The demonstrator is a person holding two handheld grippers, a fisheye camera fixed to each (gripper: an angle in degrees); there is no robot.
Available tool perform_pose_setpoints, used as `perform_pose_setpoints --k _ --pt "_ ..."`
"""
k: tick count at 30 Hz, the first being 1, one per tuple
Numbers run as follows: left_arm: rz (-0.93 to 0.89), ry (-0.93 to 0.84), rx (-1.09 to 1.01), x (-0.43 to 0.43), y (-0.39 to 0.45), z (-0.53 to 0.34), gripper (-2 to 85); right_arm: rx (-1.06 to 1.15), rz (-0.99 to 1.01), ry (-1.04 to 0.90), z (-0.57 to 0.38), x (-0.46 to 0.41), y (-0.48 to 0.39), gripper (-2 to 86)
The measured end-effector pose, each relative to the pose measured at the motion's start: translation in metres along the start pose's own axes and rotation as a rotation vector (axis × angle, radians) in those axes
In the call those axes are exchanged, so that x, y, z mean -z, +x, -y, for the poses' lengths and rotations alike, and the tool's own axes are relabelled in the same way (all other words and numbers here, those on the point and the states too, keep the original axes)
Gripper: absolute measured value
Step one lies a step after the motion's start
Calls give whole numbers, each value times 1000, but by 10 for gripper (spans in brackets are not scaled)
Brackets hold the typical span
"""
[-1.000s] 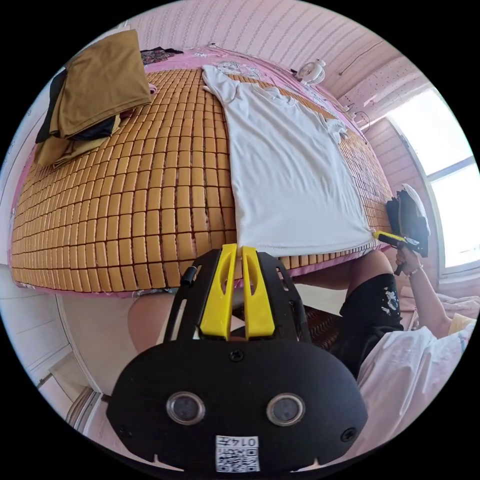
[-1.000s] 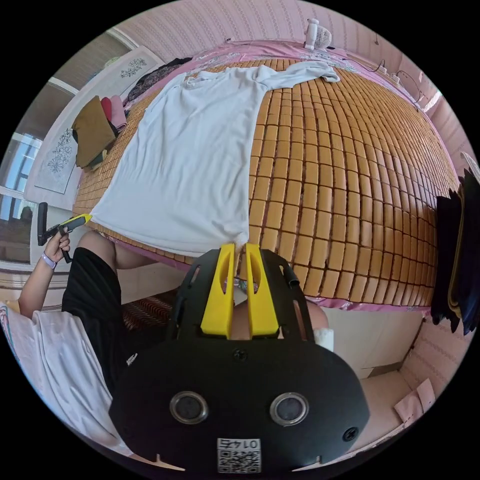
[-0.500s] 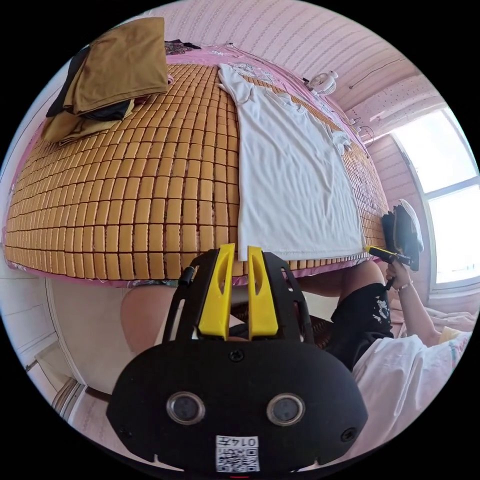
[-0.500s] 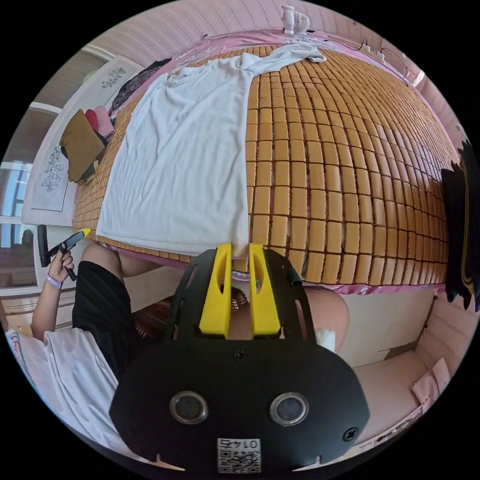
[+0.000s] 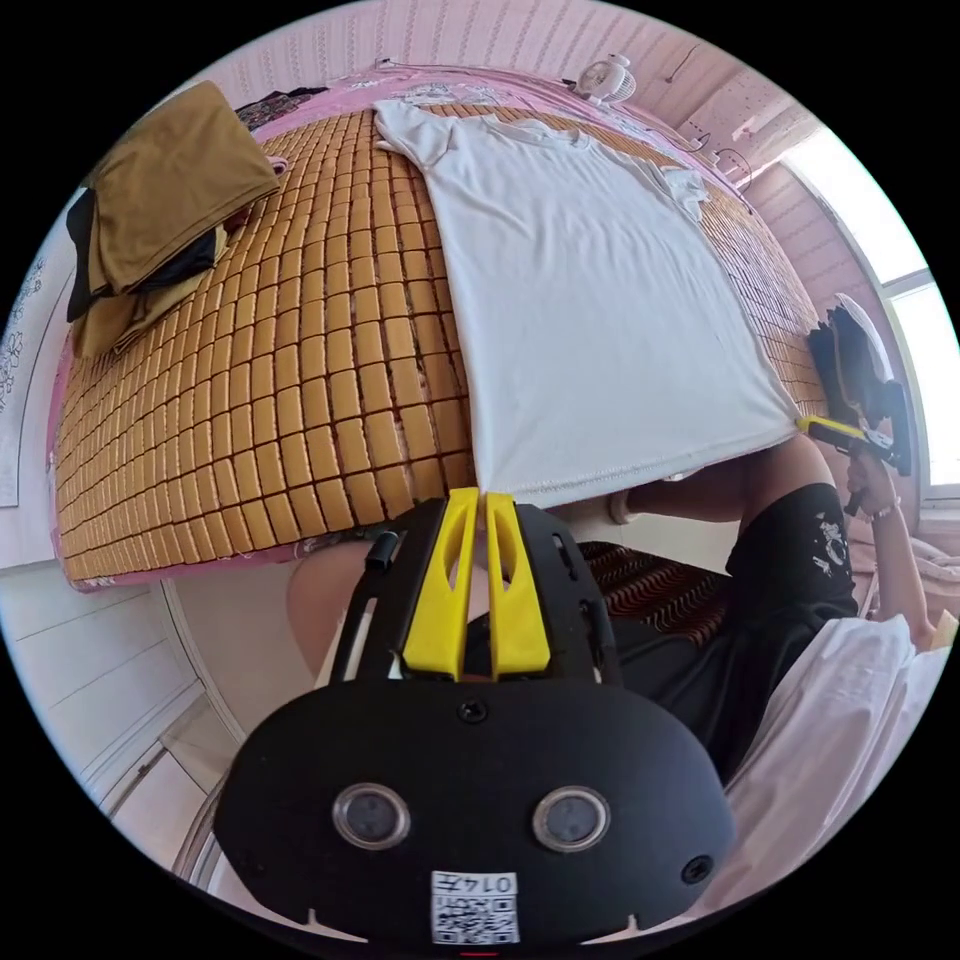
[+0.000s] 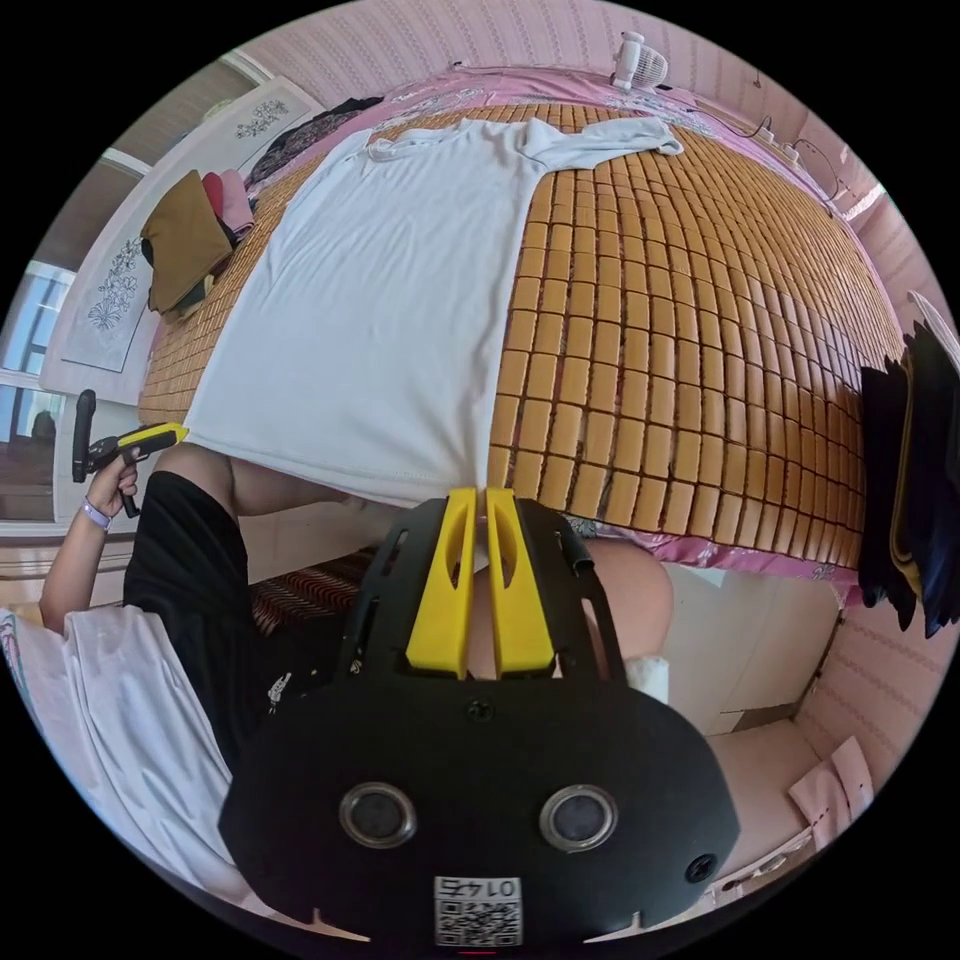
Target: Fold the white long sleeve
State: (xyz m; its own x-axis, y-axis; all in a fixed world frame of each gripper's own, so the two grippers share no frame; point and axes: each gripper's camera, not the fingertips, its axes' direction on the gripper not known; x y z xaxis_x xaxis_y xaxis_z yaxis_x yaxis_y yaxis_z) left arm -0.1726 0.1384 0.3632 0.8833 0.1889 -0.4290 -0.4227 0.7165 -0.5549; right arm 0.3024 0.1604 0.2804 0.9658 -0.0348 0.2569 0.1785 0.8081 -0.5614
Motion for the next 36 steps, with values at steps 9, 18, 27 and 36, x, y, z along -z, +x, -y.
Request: perform_pose_setpoints --k 9,18,27,36 --pt "45 166 -33 26 9 -6 1 -51 -28 140 -35 26 33 63" --pt "-67 256 -292 -1 98 120 3 -128 -25 384 6 58 96 74" --pt "-173 227 -451 -55 160 269 10 -268 -41 477 133 41 170 74" --pt "-194 279 -502 -55 210 353 53 -286 -58 372 176 56 210 72"
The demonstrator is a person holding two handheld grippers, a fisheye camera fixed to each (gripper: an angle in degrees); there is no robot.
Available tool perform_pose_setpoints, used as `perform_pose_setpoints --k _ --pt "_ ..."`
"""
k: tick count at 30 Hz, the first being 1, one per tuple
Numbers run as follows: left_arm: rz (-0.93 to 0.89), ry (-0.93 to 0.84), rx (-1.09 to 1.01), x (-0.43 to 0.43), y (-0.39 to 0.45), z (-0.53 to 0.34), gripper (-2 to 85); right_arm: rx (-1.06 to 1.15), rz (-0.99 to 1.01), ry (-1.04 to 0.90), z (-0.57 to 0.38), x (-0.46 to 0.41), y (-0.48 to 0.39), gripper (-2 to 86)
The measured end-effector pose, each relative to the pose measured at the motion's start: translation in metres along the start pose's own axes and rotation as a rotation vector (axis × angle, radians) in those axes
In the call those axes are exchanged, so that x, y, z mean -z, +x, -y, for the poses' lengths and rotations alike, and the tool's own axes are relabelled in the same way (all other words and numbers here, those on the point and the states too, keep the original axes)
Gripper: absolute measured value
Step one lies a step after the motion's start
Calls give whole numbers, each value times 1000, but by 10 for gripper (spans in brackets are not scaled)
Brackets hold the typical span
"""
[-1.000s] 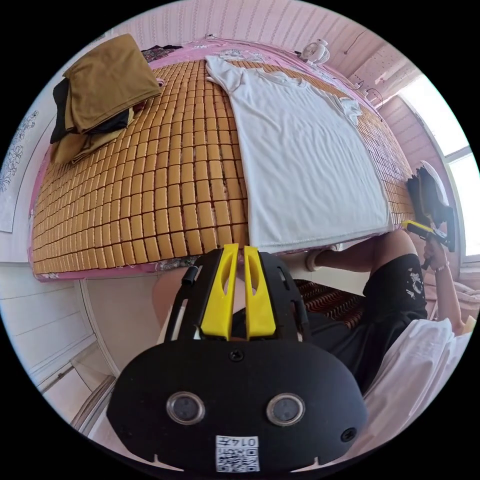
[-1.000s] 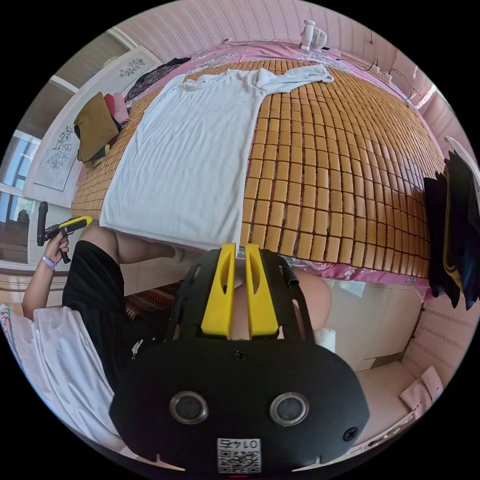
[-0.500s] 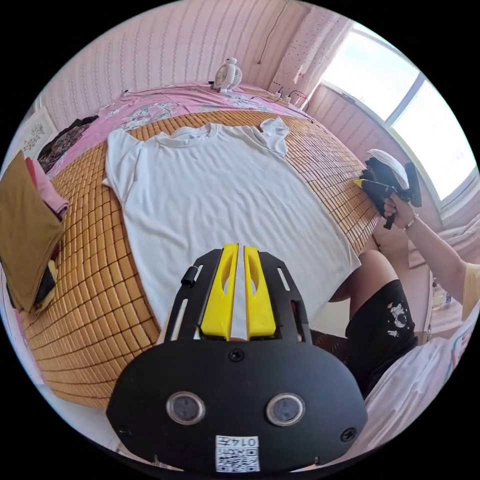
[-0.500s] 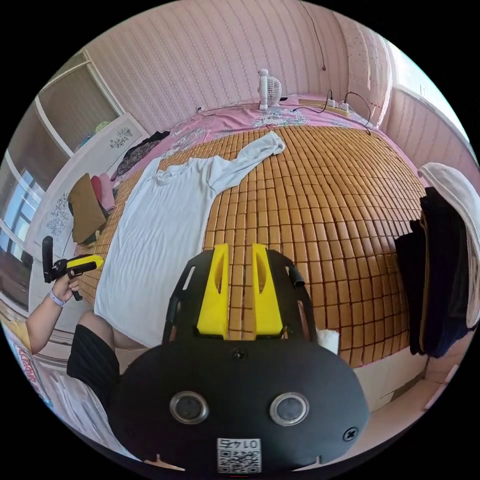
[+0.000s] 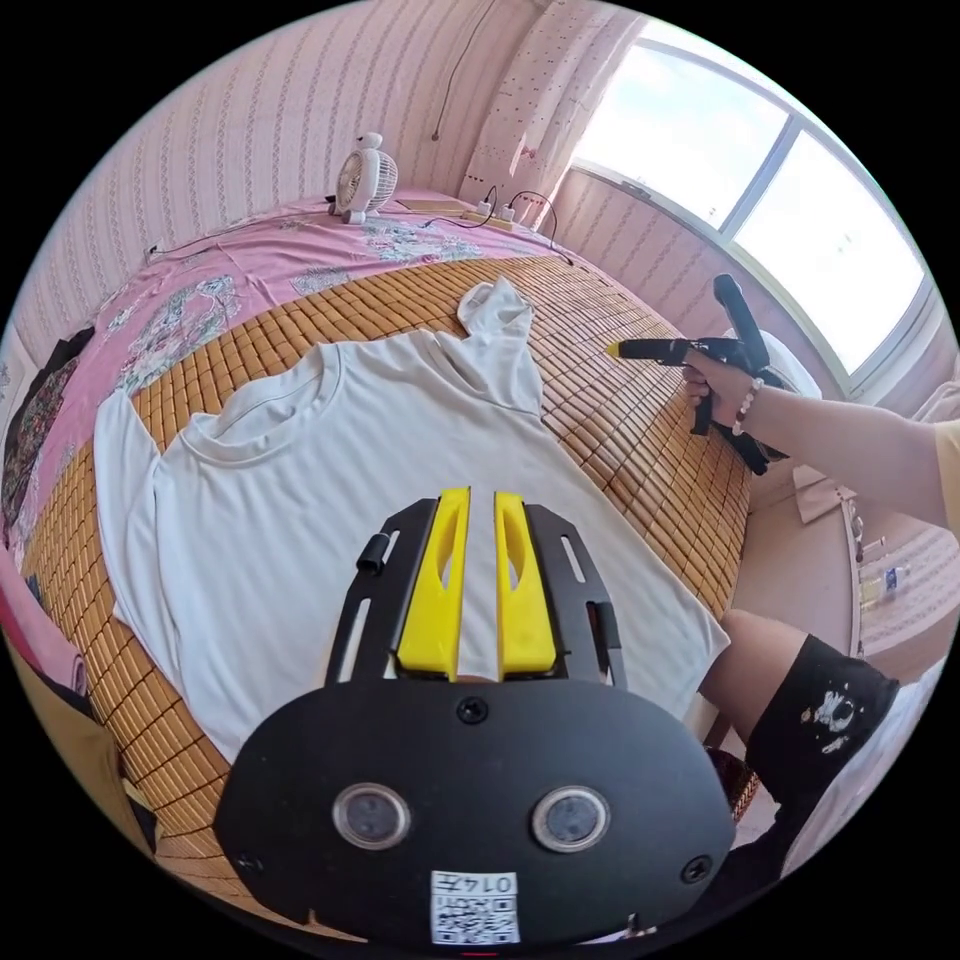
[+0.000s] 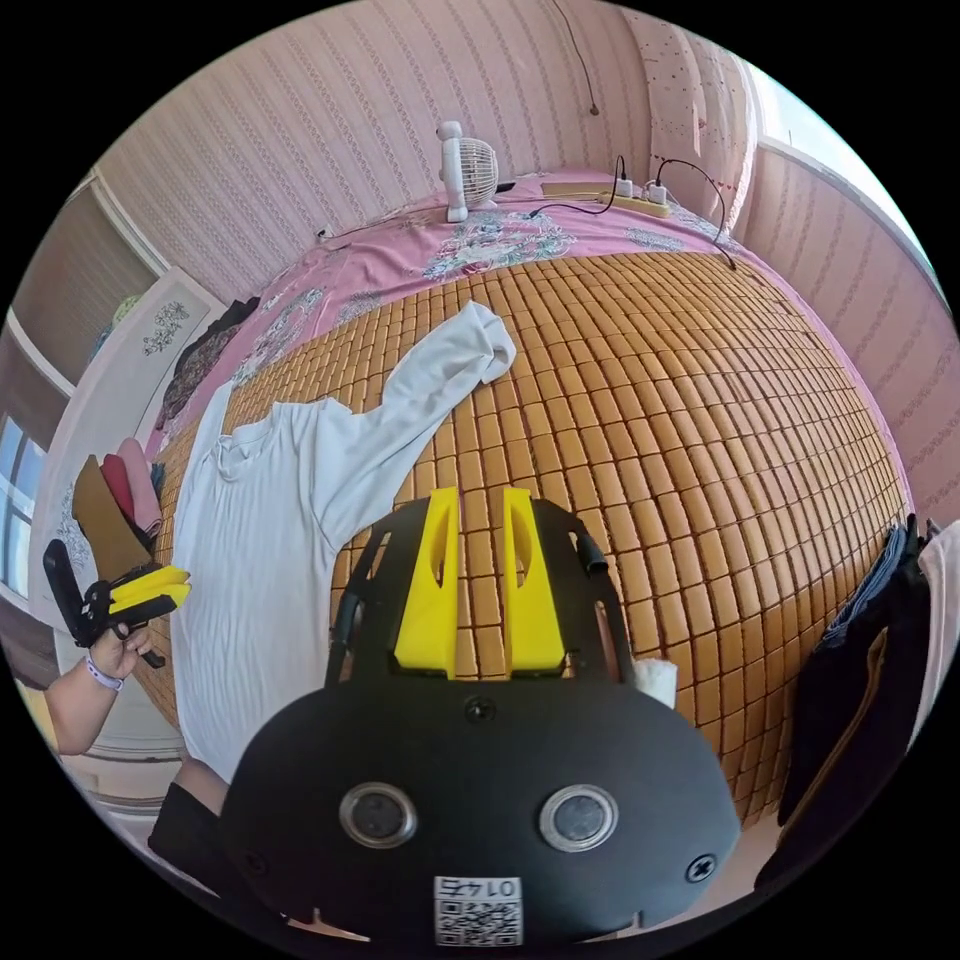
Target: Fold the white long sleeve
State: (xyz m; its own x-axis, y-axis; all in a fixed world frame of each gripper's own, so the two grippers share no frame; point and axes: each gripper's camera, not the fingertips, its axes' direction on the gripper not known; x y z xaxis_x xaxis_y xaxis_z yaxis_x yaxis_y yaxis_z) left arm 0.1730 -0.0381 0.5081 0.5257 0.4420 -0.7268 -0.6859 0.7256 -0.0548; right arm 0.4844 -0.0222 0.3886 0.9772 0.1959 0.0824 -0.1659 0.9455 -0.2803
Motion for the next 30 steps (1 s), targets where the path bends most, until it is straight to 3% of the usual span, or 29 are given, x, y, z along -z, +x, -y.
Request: perform_pose_setpoints --k 12,16,21,25,30 --pt "-13 -59 24 -119 -7 133 73 -82 53 -14 108 -78 39 80" --pt "-9 -121 18 -150 -6 147 74 -23 85 -31 119 -78 42 22" --pt "8 -115 -12 -160 -5 154 62 65 244 -48 82 15 50 5" --pt "-18 -52 -26 -145 -4 161 58 45 357 -206 16 125 62 5" --pt "-28 -30 -77 -142 5 185 57 -183 193 -221 -45 190 101 9"
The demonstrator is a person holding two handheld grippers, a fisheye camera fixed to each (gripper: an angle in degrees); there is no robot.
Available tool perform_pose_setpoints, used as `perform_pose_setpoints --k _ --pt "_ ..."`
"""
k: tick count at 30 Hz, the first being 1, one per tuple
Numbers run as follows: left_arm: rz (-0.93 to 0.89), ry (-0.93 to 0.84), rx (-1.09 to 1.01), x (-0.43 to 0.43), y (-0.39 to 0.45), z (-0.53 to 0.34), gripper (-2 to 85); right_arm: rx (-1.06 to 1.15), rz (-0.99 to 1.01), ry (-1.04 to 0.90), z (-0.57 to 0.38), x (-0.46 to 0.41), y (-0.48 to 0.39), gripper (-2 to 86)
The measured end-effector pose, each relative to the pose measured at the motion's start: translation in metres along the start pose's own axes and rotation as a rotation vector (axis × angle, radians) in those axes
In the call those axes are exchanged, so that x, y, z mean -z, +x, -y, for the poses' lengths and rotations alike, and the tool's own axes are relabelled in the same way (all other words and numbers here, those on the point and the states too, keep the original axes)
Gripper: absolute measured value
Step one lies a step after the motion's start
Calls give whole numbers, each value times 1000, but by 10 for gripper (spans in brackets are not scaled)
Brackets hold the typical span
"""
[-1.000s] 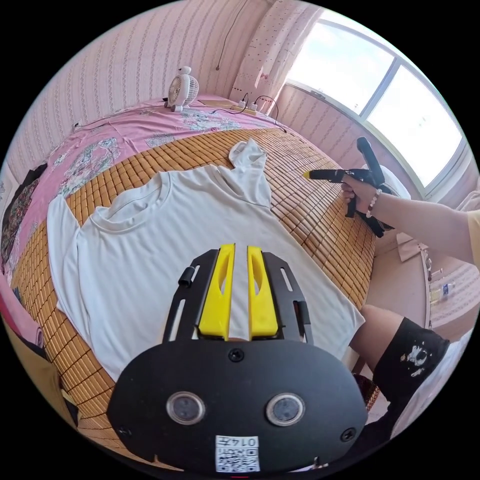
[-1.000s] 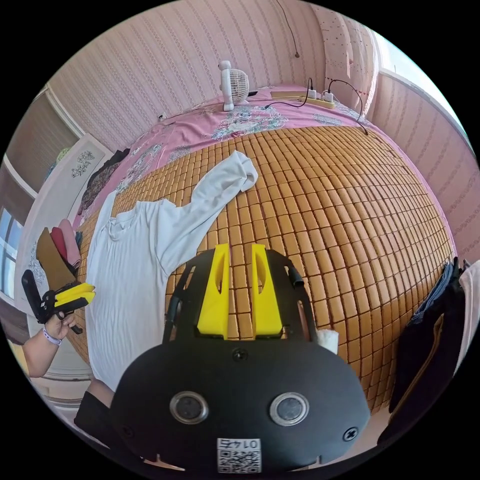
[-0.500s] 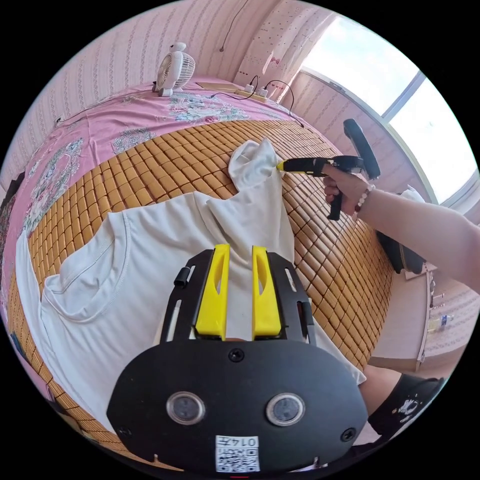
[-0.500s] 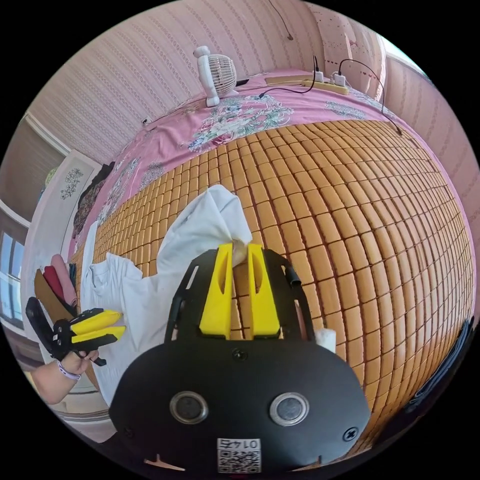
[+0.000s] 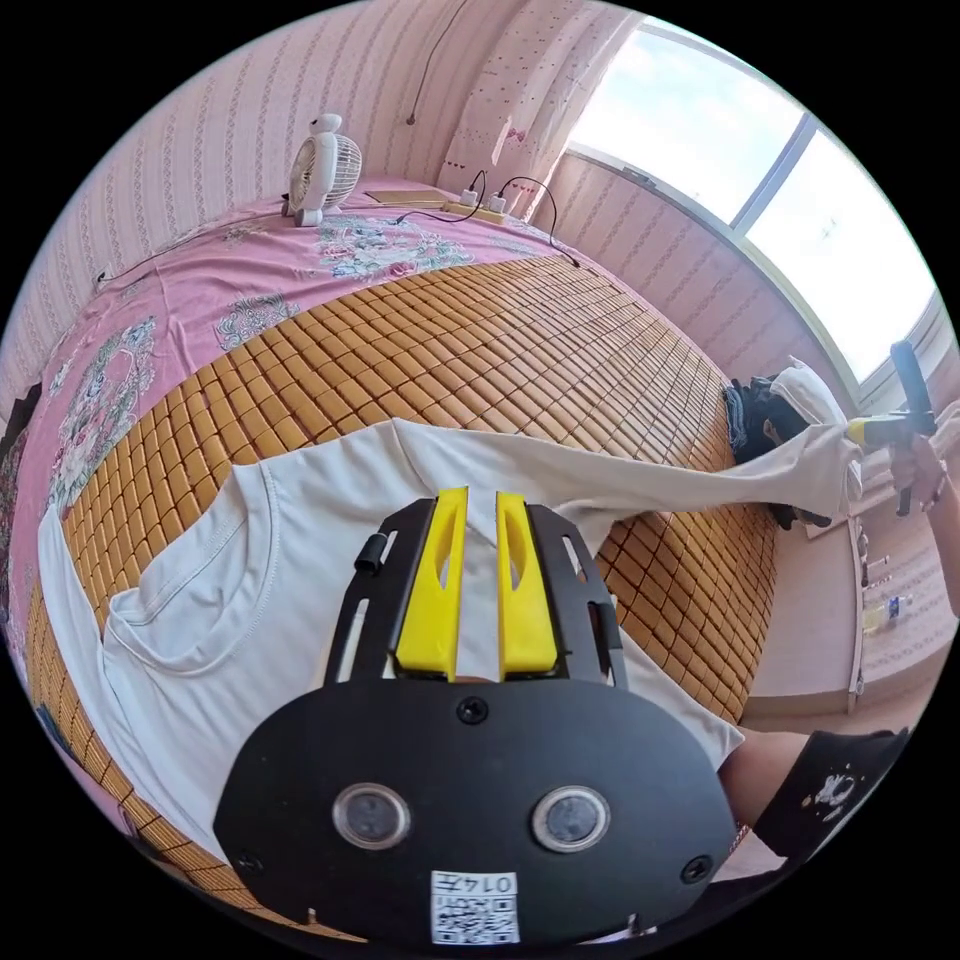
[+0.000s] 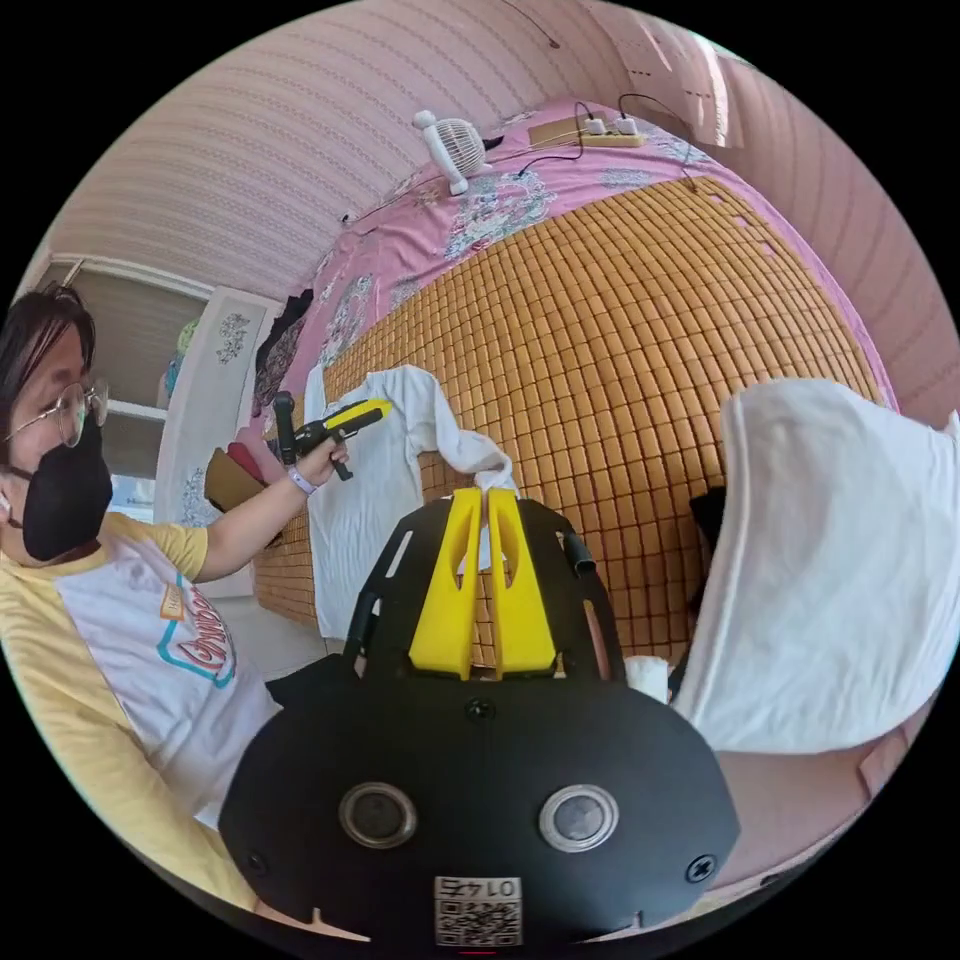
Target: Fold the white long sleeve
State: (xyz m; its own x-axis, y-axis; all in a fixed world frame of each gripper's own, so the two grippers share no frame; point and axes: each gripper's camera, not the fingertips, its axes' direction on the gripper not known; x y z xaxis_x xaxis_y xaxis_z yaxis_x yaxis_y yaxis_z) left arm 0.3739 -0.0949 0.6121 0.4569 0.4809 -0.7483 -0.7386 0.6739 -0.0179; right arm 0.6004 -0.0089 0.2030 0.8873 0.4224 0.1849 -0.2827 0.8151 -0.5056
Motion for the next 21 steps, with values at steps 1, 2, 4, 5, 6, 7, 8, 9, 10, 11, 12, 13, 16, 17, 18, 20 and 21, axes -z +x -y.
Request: perform_pose_setpoints --k 1,2,4,5,6,7,8,9,10,11,12,13,16,17,18,20,21 --pt "3 -2 -6 -2 1 4 57 -49 -95 27 -11 0 11 11" --pt "7 -11 -14 -7 3 11 58 -94 -200 47 -20 -5 19 14" --pt "9 -31 -23 -16 7 21 59 -152 -314 60 -35 -19 27 19" --pt "12 -42 -35 -22 10 26 59 -168 -318 77 -46 -31 29 24" --pt "22 -55 -51 -28 13 32 59 -173 -306 86 -51 -37 29 27" --pt "26 -61 -56 -31 15 34 59 -198 -285 86 -61 -51 30 36" --pt "29 -75 -63 -38 17 39 59 -217 -250 83 -68 -66 30 48" --pt "32 -94 -66 -44 19 43 60 -224 -235 85 -71 -73 30 55" --pt "35 -104 -66 -48 20 44 60 -250 -223 77 -76 -88 30 64" --pt "40 -124 -68 -54 22 47 60 -268 -233 70 -79 -102 28 70" --pt "47 -147 -75 -60 25 50 60 -271 -243 69 -81 -109 27 69" --pt "52 -161 -81 -64 27 51 60 -278 -273 62 -83 -122 25 69" --pt "78 -180 -102 -73 34 52 60 -237 -382 57 -88 -145 15 27" --pt "84 -182 -107 -74 36 54 60 -211 -419 60 -88 -147 10 8" --pt "81 -183 -100 -75 36 56 60 -211 -428 58 -87 -147 8 5" --pt "53 -185 -84 -76 35 59 59 -224 -533 34 -81 -144 1 -4" --pt "31 -189 -73 -77 34 62 58 -222 -549 31 -80 -142 -1 -4"
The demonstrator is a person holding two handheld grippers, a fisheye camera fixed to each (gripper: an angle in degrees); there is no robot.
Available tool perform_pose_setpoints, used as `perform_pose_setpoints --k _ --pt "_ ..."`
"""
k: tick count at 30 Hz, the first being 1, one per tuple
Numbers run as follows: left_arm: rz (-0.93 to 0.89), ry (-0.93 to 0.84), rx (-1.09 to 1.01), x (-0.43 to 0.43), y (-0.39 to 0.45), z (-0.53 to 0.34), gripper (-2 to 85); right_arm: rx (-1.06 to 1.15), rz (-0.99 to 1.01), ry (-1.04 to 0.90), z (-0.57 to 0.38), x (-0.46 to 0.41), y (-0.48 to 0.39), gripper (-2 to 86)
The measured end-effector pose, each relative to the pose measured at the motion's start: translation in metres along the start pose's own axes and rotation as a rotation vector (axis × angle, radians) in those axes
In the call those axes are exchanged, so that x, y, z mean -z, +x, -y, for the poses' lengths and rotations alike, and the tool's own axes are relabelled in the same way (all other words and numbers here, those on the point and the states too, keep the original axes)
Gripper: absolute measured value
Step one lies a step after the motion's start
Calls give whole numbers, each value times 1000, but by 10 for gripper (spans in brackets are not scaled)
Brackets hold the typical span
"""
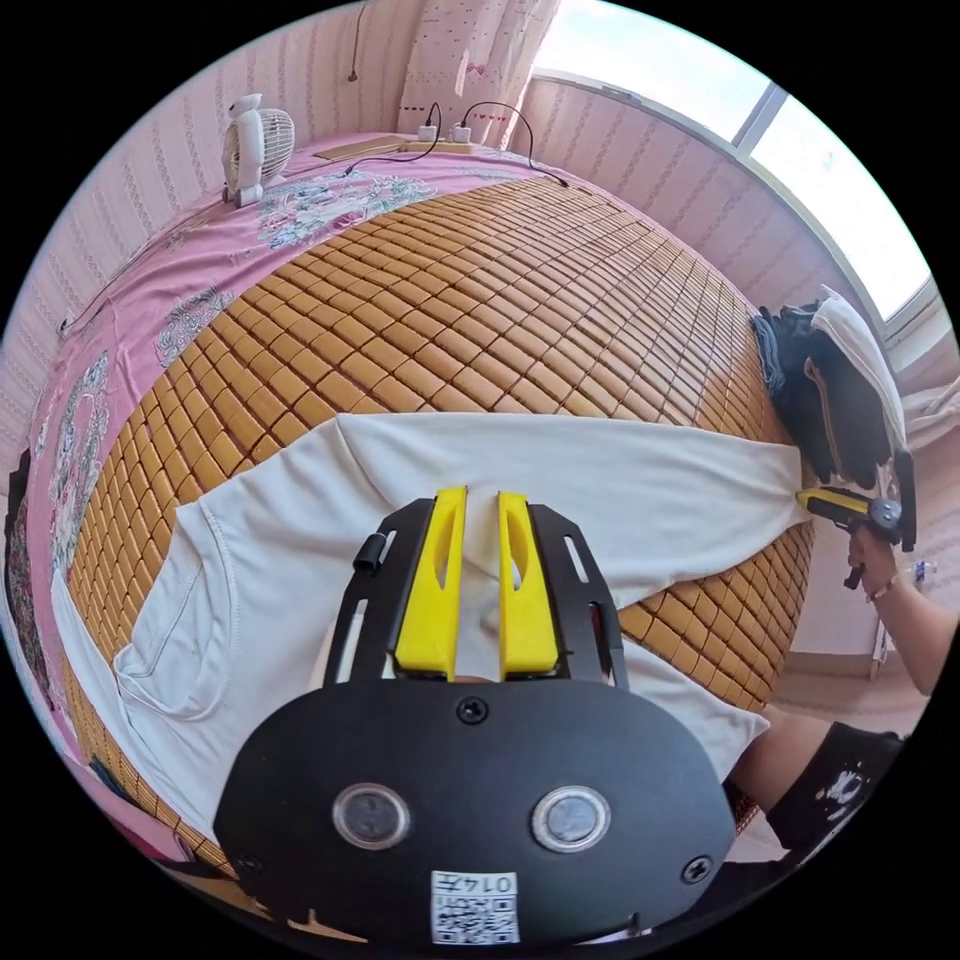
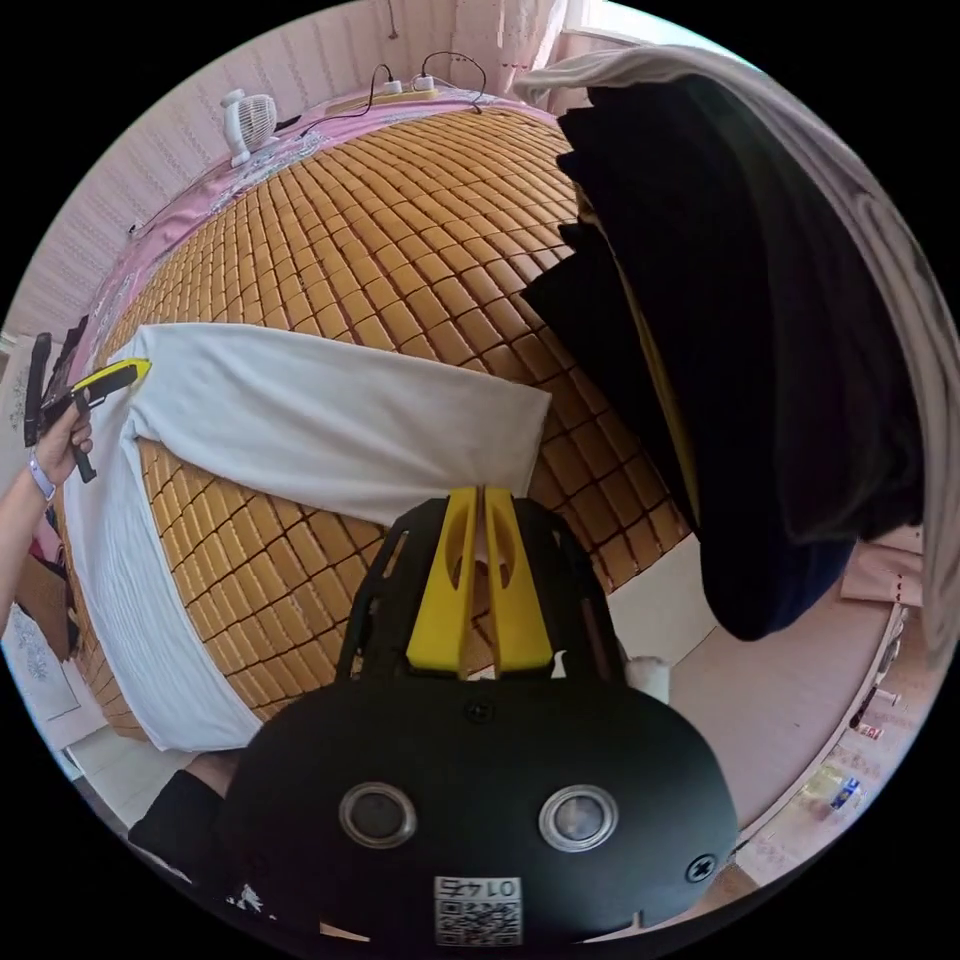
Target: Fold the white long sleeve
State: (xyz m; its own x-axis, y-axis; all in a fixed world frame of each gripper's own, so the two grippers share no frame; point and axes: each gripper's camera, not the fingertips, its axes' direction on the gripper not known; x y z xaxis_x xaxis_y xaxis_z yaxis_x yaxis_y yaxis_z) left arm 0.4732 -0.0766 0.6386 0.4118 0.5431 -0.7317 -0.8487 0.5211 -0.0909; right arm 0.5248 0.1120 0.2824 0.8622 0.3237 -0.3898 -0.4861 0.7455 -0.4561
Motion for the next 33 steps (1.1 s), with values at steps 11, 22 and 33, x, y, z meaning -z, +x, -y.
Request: perform_pose_setpoints --k 11,22,33 --pt "105 66 110 5 -20 29 59 -67 6 69 30 10 -23 -3" --pt "96 36 131 -5 -23 47 -9 -62 -81 101 30 8 -38 -7" --pt "17 93 118 38 7 -8 -9 42 -18 -9 -31 13 -71 -8"
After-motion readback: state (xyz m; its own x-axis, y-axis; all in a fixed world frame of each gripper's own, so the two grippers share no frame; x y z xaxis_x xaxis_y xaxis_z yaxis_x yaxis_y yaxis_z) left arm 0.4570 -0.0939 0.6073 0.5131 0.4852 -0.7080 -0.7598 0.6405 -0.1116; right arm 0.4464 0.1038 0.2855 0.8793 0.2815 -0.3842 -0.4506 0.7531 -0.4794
